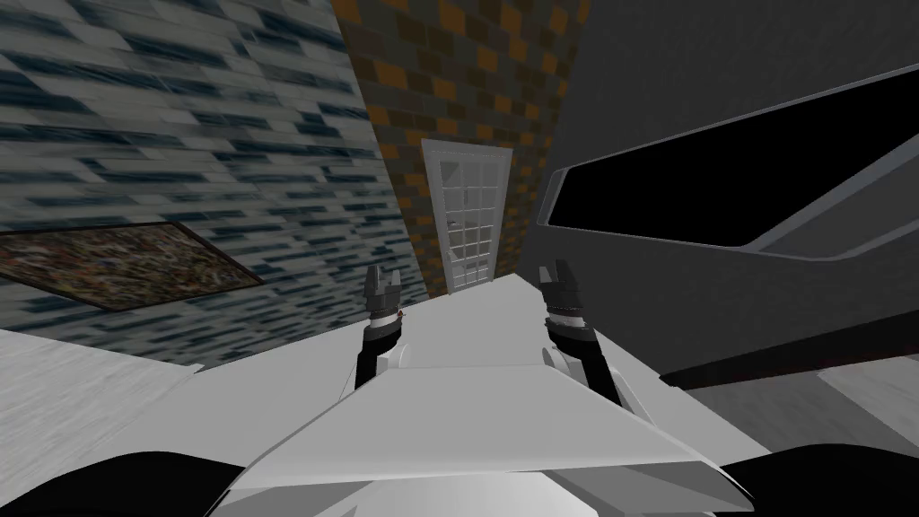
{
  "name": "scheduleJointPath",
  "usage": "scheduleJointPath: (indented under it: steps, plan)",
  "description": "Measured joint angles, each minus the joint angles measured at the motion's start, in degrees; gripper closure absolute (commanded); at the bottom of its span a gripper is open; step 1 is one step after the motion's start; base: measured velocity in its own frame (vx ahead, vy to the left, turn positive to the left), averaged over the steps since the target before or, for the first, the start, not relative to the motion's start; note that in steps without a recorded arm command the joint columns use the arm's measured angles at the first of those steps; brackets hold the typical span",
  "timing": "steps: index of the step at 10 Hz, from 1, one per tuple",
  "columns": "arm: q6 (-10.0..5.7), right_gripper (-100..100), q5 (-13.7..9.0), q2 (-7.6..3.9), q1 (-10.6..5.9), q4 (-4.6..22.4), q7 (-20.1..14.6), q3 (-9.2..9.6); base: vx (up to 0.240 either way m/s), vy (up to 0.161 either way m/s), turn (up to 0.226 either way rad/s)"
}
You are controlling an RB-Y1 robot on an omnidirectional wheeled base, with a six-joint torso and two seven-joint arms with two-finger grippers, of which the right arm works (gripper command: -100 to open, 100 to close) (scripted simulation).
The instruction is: Pull the door open
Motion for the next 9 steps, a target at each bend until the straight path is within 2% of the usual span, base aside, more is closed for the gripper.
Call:
scheduleJointPath:
  steps: [9]
  plan:
    - [-2.23, -100, -5.88, -1.84, -3.5, 10.15, -8.36, 1.57, 0.108, 0.015, 0.107]
